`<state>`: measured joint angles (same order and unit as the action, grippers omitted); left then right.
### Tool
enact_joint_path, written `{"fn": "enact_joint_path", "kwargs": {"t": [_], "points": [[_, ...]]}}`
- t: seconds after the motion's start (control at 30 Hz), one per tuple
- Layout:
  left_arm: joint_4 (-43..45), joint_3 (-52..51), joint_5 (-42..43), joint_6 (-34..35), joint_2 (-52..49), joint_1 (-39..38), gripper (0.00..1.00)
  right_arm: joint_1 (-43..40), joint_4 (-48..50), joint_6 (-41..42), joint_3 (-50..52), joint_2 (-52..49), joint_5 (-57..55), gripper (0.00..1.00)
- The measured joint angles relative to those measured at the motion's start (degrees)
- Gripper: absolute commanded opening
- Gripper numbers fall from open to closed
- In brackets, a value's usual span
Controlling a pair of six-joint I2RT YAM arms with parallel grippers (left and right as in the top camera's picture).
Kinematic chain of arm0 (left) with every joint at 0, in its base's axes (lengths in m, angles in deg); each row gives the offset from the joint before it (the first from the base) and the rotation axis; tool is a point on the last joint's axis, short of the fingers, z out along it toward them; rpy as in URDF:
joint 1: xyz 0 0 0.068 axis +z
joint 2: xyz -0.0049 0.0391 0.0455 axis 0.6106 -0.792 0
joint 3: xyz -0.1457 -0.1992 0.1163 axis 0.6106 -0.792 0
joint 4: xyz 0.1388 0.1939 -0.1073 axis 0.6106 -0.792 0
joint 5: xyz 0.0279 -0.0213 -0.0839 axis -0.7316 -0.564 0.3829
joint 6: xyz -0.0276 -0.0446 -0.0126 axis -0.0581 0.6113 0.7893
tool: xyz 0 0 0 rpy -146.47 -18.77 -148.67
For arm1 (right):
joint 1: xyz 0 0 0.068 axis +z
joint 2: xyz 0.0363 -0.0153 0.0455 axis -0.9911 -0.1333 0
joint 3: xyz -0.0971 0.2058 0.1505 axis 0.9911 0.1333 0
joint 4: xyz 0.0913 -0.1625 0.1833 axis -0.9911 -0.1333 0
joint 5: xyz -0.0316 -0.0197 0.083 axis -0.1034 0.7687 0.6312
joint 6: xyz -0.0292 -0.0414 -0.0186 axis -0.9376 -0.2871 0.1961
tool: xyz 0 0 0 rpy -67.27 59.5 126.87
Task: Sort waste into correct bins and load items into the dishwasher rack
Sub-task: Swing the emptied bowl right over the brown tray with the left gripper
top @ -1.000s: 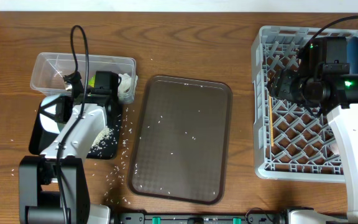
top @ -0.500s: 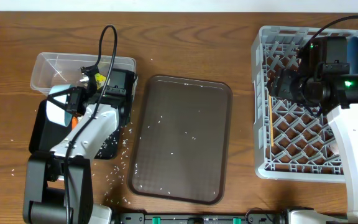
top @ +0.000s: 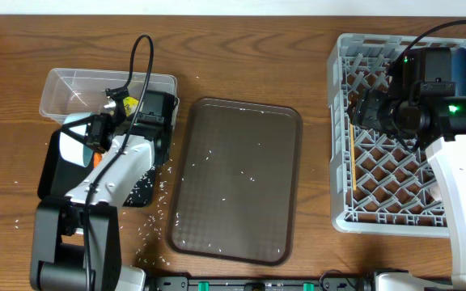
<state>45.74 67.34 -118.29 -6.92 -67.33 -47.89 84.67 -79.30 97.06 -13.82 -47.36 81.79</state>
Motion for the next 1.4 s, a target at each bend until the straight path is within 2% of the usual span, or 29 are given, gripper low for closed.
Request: {"fn": "enact_joint_path", "kwargs": {"t": [0.17,0.37,0.5,0.6,0.73,0.93,1.2,1.4], "points": [[0.0,-0.02,4.28,1.27,4.39,-5.97,0.06,0.0,0.0,0.0,0.0,0.0,0.0,0.69],[-0.2,-0.02,16.85,3.13,20.59,-16.55,0.06,0.0,0.02,0.0,0.0,0.0,1.33,0.69],[-2.25,-0.02,29.42,8.68,29.49,-21.55,0.06,0.0,0.02,0.02,0.0,0.0,3.19,0.69],[-2.71,-0.02,42.29,15.89,33.22,-22.67,0.06,0.0,0.0,0.02,0.0,0.0,4.66,0.68],[-0.48,-0.02,61.07,27.28,34.05,-22.86,0.06,-0.04,-0.2,0.02,0.0,0.0,5.86,0.67],[8.35,-0.02,79.54,39.5,31.3,-24.06,0.06,-3.98,-0.11,0.11,0.0,0.17,6.88,0.68],[15.17,-0.04,93.81,43.36,30.45,-24.63,0.06,-15.89,-1.51,0.92,0.0,3.78,9.22,0.68],[34.88,0.09,109.53,47.82,26.4,-24.63,0.06,-18.4,-1.75,0.68,-0.09,5.14,10.71,0.68]]}}
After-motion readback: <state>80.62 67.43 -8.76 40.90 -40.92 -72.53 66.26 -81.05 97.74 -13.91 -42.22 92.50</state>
